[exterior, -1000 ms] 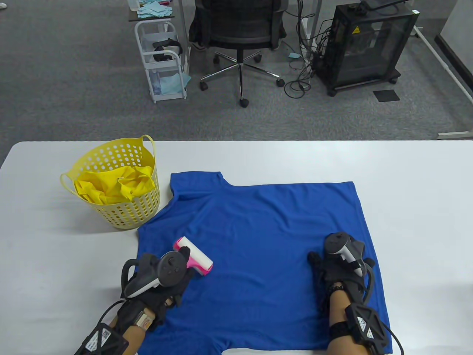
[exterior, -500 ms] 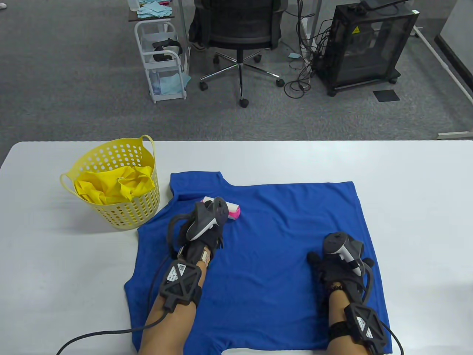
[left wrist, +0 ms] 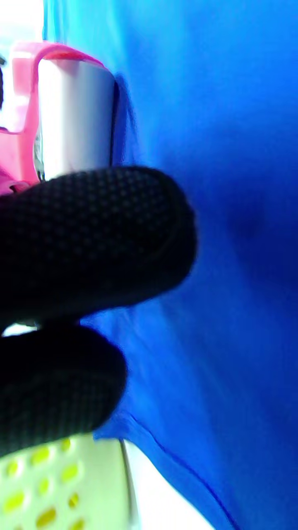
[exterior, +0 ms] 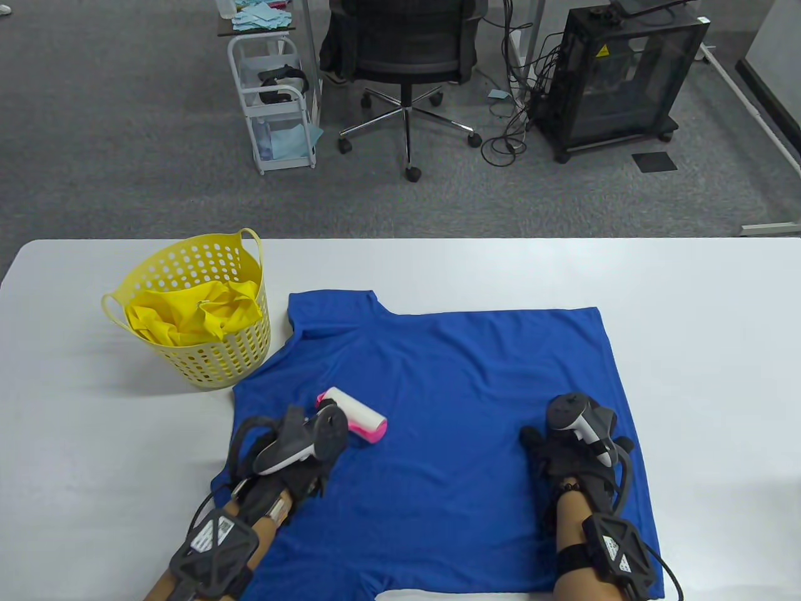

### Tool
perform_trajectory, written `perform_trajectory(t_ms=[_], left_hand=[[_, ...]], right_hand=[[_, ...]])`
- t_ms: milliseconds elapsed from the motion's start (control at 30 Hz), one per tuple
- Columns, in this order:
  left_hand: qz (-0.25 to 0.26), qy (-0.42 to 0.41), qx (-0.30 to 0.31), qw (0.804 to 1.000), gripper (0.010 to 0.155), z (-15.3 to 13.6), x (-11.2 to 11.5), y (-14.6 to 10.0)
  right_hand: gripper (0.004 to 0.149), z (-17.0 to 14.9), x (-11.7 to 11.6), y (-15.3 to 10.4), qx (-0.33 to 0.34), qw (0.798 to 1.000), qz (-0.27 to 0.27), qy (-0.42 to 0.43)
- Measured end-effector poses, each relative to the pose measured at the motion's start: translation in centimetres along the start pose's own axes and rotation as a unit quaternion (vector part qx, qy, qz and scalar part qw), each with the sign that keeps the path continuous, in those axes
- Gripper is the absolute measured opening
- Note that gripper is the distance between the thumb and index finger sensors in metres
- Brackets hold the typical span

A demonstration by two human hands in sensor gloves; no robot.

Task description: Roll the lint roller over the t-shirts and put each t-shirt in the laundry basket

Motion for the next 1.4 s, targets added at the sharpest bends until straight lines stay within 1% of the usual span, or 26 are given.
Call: perform_trajectory(t_ms=[33,67,133,167,200,267,333,367,400,467,533,633,700,767,800,833,867,900,1000,1033,1100,1233,1333,1400], left_hand=[[0.002,-0.008,0.002,1.000,0.067,-0.4,0.2,-1.2],[-0.001,-0.018,0.006,1.000,0.067,-1.1,0.4,-2.9],[-0.011,-0.023,0.010,1.000,0.067,-2.1,0.5,-5.4],[-0.019,-0.018,0.030,0.999,0.067,-2.3,0.5,-6.4],[-0.018,0.001,0.047,0.999,0.067,-2.6,0.4,-7.2],[-0.001,0.060,0.047,0.997,0.066,-3.6,0.1,-9.0],[-0.004,0.058,0.048,0.997,0.066,-4.1,0.2,-9.7],[-0.006,0.041,0.041,0.998,0.066,-4.3,0.3,-9.9],[-0.009,0.025,0.038,0.999,0.066,-4.3,0.5,-9.9],[-0.009,0.019,0.033,0.999,0.066,-4.2,0.5,-9.5],[-0.007,0.020,0.031,0.999,0.067,-3.7,0.4,-8.5],[-0.008,0.020,0.025,0.999,0.067,-2.0,0.2,-5.7],[-0.006,0.023,0.023,0.999,0.067,-0.7,-0.1,-3.2],[-0.008,0.018,0.016,1.000,0.067,1.0,-0.4,0.2],[-0.007,0.018,0.013,1.000,0.067,1.6,-0.5,1.3],[-0.005,0.019,0.013,1.000,0.067,2.5,-0.7,3.2],[-0.002,0.021,0.012,1.000,0.067,3.0,-0.8,4.2],[0.000,0.027,0.008,1.000,0.067,3.9,-1.0,6.1],[-0.002,0.027,-0.008,1.000,0.067,6.0,-1.5,10.3],[-0.002,0.027,-0.012,1.000,0.067,6.3,-1.6,10.9],[-0.003,0.010,-0.038,0.999,0.067,7.5,-1.7,13.4],[0.004,0.003,-0.066,0.998,0.067,8.6,-1.7,15.4],[0.001,0.009,-0.069,0.998,0.067,8.7,-1.7,15.5],[-0.001,0.011,-0.060,0.998,0.067,8.4,-1.5,14.6]], right_hand=[[0.080,0.0,0.0,0.0,0.000,1.000,0.000,0.000],[0.080,0.0,0.0,0.0,0.000,1.000,0.000,0.000],[0.080,0.0,0.0,0.0,0.000,1.000,0.000,0.000],[0.080,0.0,0.0,0.0,0.000,1.000,0.000,0.000],[0.080,0.0,0.0,0.0,0.001,1.000,0.000,0.001],[0.080,0.0,0.0,0.0,0.001,1.000,0.000,0.002],[0.080,0.0,0.0,0.0,0.000,1.000,-0.001,0.001],[0.080,0.0,0.0,0.0,0.000,1.000,-0.001,0.000],[0.080,0.0,0.0,0.0,0.000,1.000,-0.001,0.001],[0.080,0.0,0.0,0.0,0.001,1.000,-0.001,0.000],[0.080,0.0,0.0,0.0,0.000,1.000,-0.001,-0.001],[0.080,0.0,0.0,0.0,0.000,1.000,-0.001,-0.001],[0.080,0.0,0.0,0.0,0.001,1.000,-0.001,-0.001],[0.080,0.0,0.0,0.0,0.001,1.000,-0.001,-0.001],[0.080,0.0,0.0,0.0,0.001,1.000,-0.001,-0.001],[0.080,0.0,0.0,-0.1,0.001,1.000,-0.001,-0.001],[0.080,0.0,0.0,-0.1,0.001,1.000,-0.001,-0.001],[0.080,0.0,0.0,-0.1,0.001,1.000,-0.001,-0.001],[0.080,0.1,0.0,0.0,0.004,1.000,0.001,0.000],[0.080,0.1,0.0,0.0,0.004,1.000,0.001,0.000],[0.080,0.1,0.0,0.0,0.006,1.000,0.002,0.001],[0.080,0.2,0.0,0.0,0.007,1.000,0.002,0.003],[0.080,0.2,0.0,0.0,0.007,1.000,0.002,0.003],[0.080,0.2,0.0,0.0,0.007,1.000,0.002,0.003]])
Point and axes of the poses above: the tracker on the back of each hand, its own z axis roughly to the thumb side, its own y axis roughly from the wrist to the fingertips, x = y × z, the point moved 4 cm from there along y, roughly from the wrist to the fingertips, and after that the axes turned 6 degrees about z, right-handed, at the moved point
